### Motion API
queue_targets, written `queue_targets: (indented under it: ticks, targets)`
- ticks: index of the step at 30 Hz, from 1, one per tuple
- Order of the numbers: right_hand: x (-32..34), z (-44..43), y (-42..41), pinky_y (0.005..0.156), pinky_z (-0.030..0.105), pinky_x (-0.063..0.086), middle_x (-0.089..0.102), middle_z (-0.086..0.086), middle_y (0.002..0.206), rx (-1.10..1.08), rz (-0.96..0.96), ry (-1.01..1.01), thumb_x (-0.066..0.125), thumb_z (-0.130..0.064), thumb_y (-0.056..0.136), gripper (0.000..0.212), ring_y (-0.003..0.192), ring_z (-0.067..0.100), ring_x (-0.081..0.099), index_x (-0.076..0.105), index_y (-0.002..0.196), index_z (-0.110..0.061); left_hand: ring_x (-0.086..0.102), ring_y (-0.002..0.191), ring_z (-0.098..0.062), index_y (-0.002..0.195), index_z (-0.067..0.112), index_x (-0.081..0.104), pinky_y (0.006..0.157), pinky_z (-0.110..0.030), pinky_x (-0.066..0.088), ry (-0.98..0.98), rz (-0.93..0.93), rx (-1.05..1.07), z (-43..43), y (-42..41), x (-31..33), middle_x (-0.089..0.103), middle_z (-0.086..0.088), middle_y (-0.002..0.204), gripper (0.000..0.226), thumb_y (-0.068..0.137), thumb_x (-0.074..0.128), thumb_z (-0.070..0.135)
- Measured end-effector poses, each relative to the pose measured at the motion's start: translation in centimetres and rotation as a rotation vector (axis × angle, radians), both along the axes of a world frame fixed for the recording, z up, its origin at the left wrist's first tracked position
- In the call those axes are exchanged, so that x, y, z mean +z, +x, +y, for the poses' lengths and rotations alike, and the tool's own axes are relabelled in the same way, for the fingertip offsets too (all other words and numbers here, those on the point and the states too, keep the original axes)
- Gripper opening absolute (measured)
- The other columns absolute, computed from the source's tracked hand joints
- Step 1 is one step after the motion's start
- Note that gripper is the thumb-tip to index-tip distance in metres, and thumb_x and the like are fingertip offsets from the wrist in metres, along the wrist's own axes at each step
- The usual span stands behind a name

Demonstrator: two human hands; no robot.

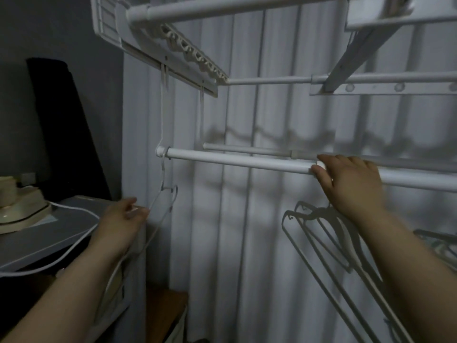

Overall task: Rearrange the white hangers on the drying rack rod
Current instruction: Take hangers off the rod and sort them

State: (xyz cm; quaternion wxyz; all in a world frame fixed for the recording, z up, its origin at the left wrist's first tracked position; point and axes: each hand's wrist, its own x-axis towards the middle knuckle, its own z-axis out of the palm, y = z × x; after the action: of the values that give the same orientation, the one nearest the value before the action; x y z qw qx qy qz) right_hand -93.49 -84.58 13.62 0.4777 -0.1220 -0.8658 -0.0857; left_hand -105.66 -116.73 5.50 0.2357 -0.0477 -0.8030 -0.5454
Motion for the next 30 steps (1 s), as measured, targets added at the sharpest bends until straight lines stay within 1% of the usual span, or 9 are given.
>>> queue_targets:
  ticks: [2, 5, 8, 12, 15, 18, 23, 26, 30]
  targets:
    - [0.1, 0.0, 0.0, 0.090, 0.038, 0.025, 0.060, 0.014, 0.120, -0.010, -0.050, -0.004, 0.039, -0.037, 0.093, 0.044, 0.110, 0.034, 0.049, 0.051, 0.127, -0.012, 0.052, 0.105, -0.027, 0.119, 0.005, 0.056, 0.087, -0.027, 0.034, 0.052, 0.162, 0.042, 0.3, 1.7, 0.6, 0.056, -0.017, 0.120, 0.031, 0.089, 0.052, 0.011]
    - [0.2, 0.1, 0.3, 0.093, 0.037, 0.023, 0.054, 0.012, 0.129, -0.019, -0.112, -0.009, 0.036, -0.043, 0.093, 0.050, 0.117, 0.032, 0.045, 0.042, 0.133, -0.014, 0.054, 0.083, -0.012, 0.099, 0.012, 0.064, 0.073, -0.017, 0.039, 0.185, 0.247, -0.085, 2.4, 5.1, 0.9, 0.061, -0.004, 0.097, 0.018, 0.087, 0.052, 0.006]
    - [0.4, 0.1, 0.7, 0.098, 0.037, 0.020, 0.046, 0.011, 0.138, -0.008, -0.162, -0.030, 0.035, -0.047, 0.092, 0.057, 0.124, 0.031, 0.039, 0.034, 0.138, -0.014, 0.059, 0.063, 0.000, 0.074, 0.021, 0.061, 0.058, -0.007, 0.045, 0.265, 0.166, -0.408, 6.4, 8.5, 0.1, 0.061, 0.003, 0.074, 0.029, 0.086, 0.050, -0.003]
    - [1.6, 0.5, 1.2, 0.106, 0.038, 0.020, 0.037, 0.011, 0.145, 0.093, -0.286, -0.123, 0.032, -0.046, 0.094, 0.060, 0.131, 0.029, 0.032, 0.022, 0.143, -0.013, 0.059, 0.052, 0.001, 0.070, 0.026, 0.060, 0.056, -0.013, 0.047, 0.160, 0.026, -0.684, 12.2, 11.4, -1.8, 0.063, 0.007, 0.062, 0.036, 0.084, 0.052, -0.006]
    - [2.6, 1.7, 2.6, 0.107, 0.034, 0.017, 0.034, 0.010, 0.147, 0.190, -0.210, -0.196, 0.036, -0.038, 0.095, 0.054, 0.134, 0.028, 0.029, 0.024, 0.143, -0.017, 0.059, 0.061, -0.004, 0.080, 0.025, 0.059, 0.058, -0.013, 0.046, 0.115, -0.067, -0.766, 15.3, 12.5, -2.3, 0.062, 0.004, 0.071, 0.022, 0.087, 0.052, 0.006]
    - [2.7, 3.8, 4.3, 0.107, 0.035, 0.014, 0.036, 0.008, 0.146, 0.113, -0.171, -0.170, 0.040, -0.036, 0.094, 0.051, 0.133, 0.029, 0.029, 0.029, 0.141, -0.021, 0.059, 0.053, 0.005, 0.099, 0.023, 0.053, 0.052, -0.010, 0.044, 0.139, -0.155, -0.873, 17.9, 13.6, -2.0, 0.063, 0.007, 0.077, 0.012, 0.088, 0.053, 0.017]
    - [1.2, 5.7, 5.8, 0.103, 0.037, 0.020, 0.044, 0.007, 0.139, -0.038, -0.264, -0.036, 0.050, -0.041, 0.088, 0.055, 0.126, 0.029, 0.037, 0.036, 0.136, -0.020, 0.060, 0.064, -0.001, 0.138, 0.023, 0.023, 0.061, -0.019, 0.044, 0.107, -0.287, -0.934, 22.7, 15.6, -2.2, 0.065, 0.016, 0.067, 0.093, 0.059, 0.064, 0.050]
    - [0.9, 5.9, 6.0, 0.102, 0.037, 0.021, 0.043, 0.008, 0.138, -0.040, -0.244, -0.019, 0.049, -0.041, 0.088, 0.056, 0.125, 0.029, 0.037, 0.034, 0.137, -0.019, 0.062, 0.063, 0.000, 0.143, 0.024, 0.008, 0.064, -0.020, 0.046, 0.136, -0.379, -1.012, 24.7, 16.8, -2.6, 0.069, 0.016, 0.057, 0.112, 0.051, 0.068, 0.044]
    - [0.5, 6.2, 6.0, 0.102, 0.038, 0.019, 0.043, 0.008, 0.138, -0.063, -0.227, 0.005, 0.048, -0.041, 0.089, 0.057, 0.125, 0.029, 0.037, 0.032, 0.138, -0.018, 0.061, 0.042, -0.005, 0.141, 0.023, 0.014, 0.047, -0.021, 0.051, 0.355, -0.539, -1.042, 26.1, 17.7, -2.7, 0.069, 0.006, 0.063, 0.085, 0.075, 0.066, 0.008]
